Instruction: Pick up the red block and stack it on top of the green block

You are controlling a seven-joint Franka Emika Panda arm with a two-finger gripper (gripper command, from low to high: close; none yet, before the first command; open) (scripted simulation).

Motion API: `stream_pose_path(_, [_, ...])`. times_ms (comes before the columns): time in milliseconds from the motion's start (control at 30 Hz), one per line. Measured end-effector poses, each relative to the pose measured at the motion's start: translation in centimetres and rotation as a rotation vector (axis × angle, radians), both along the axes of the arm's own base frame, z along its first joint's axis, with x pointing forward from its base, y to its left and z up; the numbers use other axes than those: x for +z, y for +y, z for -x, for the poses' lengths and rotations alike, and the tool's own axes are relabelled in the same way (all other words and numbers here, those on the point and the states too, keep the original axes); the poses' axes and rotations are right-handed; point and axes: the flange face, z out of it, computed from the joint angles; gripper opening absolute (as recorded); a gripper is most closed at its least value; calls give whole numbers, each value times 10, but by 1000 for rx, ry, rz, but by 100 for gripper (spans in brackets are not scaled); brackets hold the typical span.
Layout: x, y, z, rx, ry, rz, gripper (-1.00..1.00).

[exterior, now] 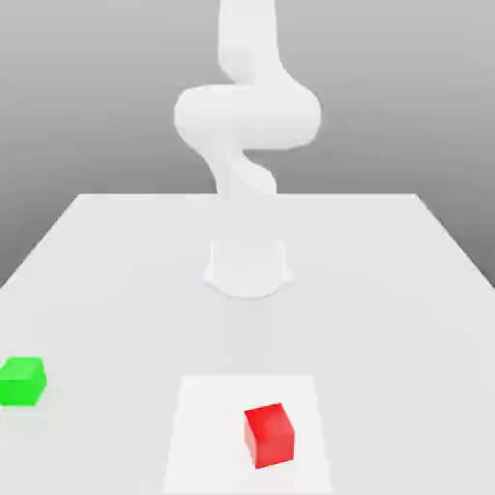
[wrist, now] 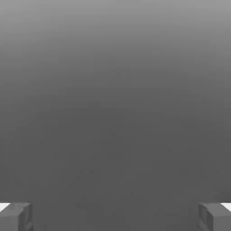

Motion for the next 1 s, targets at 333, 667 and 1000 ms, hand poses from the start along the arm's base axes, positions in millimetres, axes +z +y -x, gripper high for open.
stream_pose_path(333, [-200,13,-85,117,316,44,0])
stream_pose_path(667, [-404,26,-75,237,626,98,0])
stream_pose_path(1000, [-516,25,-57,267,715,114,-100])
